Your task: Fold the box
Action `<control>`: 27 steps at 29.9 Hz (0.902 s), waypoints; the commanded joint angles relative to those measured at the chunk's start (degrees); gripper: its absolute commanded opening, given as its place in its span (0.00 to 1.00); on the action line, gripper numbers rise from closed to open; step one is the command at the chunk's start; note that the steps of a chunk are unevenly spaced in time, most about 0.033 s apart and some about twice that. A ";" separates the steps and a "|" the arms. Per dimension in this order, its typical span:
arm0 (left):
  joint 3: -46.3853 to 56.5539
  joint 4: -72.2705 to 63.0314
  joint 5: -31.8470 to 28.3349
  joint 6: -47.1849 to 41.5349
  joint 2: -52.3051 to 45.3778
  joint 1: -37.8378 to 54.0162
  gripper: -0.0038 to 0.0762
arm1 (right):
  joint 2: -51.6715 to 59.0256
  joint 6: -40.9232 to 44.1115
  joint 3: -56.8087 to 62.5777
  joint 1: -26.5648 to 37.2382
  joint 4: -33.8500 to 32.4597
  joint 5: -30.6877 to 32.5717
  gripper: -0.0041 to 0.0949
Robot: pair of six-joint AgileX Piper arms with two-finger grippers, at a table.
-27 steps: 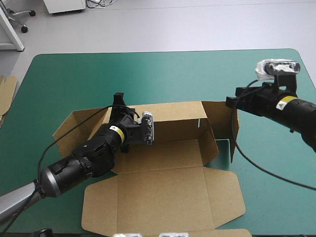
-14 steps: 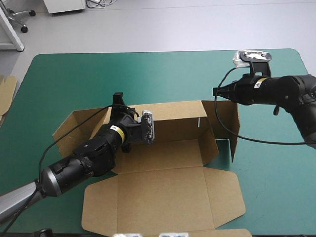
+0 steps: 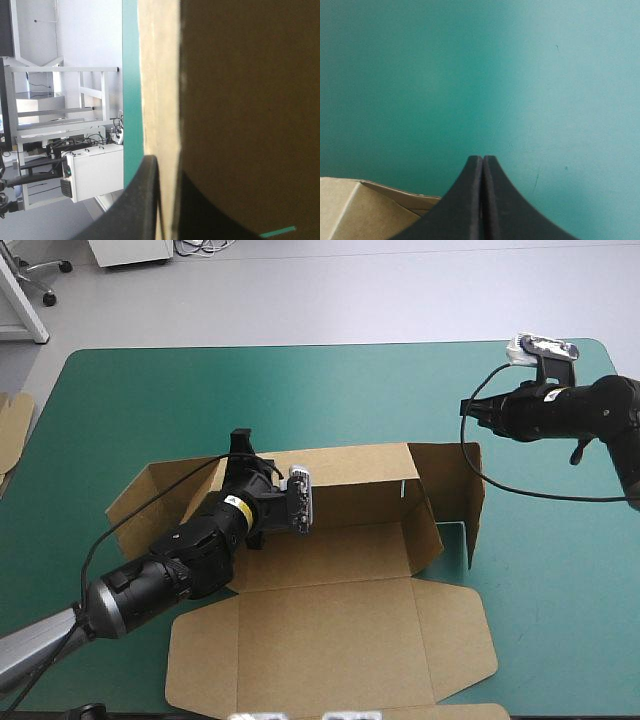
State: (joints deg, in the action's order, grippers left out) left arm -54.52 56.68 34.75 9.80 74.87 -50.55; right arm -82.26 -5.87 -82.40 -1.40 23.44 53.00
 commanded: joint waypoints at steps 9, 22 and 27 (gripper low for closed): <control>0.44 -5.16 0.78 -0.31 -0.12 -0.31 0.03 | -0.95 -4.15 -2.12 0.89 3.58 3.14 0.01; 0.44 -4.95 0.30 -0.31 -0.01 -0.20 0.03 | -0.33 -4.84 -2.12 0.89 3.68 12.09 0.01; 0.44 -4.95 -0.05 -0.81 0.09 -0.20 0.03 | -0.33 -6.42 -1.69 0.89 5.86 14.57 0.01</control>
State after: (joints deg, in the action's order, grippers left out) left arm -54.33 56.84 34.19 9.81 74.87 -50.49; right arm -84.39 -10.86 -83.19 -0.85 26.29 65.47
